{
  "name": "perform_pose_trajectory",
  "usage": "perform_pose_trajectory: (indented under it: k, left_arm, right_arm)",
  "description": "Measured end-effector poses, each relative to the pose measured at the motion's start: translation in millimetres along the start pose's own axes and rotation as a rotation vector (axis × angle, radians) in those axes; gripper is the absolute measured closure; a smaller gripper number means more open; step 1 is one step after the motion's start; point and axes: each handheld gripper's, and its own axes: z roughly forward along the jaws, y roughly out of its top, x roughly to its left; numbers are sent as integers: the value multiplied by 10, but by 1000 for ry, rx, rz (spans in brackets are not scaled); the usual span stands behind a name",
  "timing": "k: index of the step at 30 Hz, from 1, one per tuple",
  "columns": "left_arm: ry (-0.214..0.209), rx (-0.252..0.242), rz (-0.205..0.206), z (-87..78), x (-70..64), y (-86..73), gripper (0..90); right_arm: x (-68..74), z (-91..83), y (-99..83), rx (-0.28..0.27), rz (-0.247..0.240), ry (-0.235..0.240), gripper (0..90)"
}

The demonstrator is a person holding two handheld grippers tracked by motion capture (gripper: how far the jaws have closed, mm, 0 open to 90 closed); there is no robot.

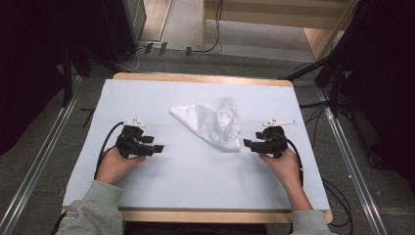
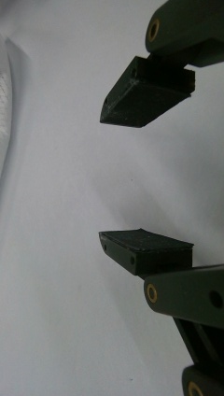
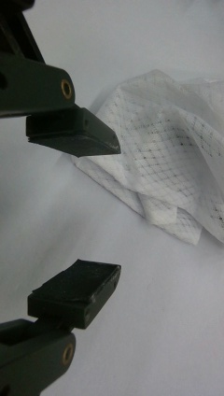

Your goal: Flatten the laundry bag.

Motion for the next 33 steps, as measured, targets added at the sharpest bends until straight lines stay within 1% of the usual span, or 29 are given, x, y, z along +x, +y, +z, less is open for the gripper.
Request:
perform_pose_trajectory:
  k: [9, 11, 13, 16, 20, 23, 26, 30, 31, 33]
  left_arm:
    - [-4, 3, -3, 2, -5, 1, 377]
    - [-3, -2, -5, 1, -7, 2, 377]
    - [0, -3, 2, -4, -3, 3, 375]
    - [1, -11, -6, -5, -6, 1, 373]
    - [-2, -17, -6, -21, 1, 2, 372]
    - [-3, -26, -10, -30, 8, 2, 372]
    - [-6, -34, -13, -46, 18, 1, 372]
    - [-9, -42, -17, -57, 19, -1, 372]
    - [-7, -41, -16, -59, 17, 0, 372]
    - [-7, -40, -13, -58, 17, 1, 372]
  right_arm:
    - [6, -9, 7, 3, -2, -1, 386]
    - [7, -7, 7, 4, -1, 0, 387]
    - [16, -9, 10, 4, 0, 5, 398]
    - [21, -10, 13, 4, -4, 10, 407]
    - [28, -12, 23, 0, 0, 13, 416]
    - [37, -3, 47, -7, 7, 18, 421]
    - [58, 24, 89, -10, -2, 18, 427]
    - [72, 42, 117, -5, 0, 10, 429]
    - [73, 52, 139, -9, -7, 9, 435]
    - [75, 61, 162, -9, -6, 6, 436]
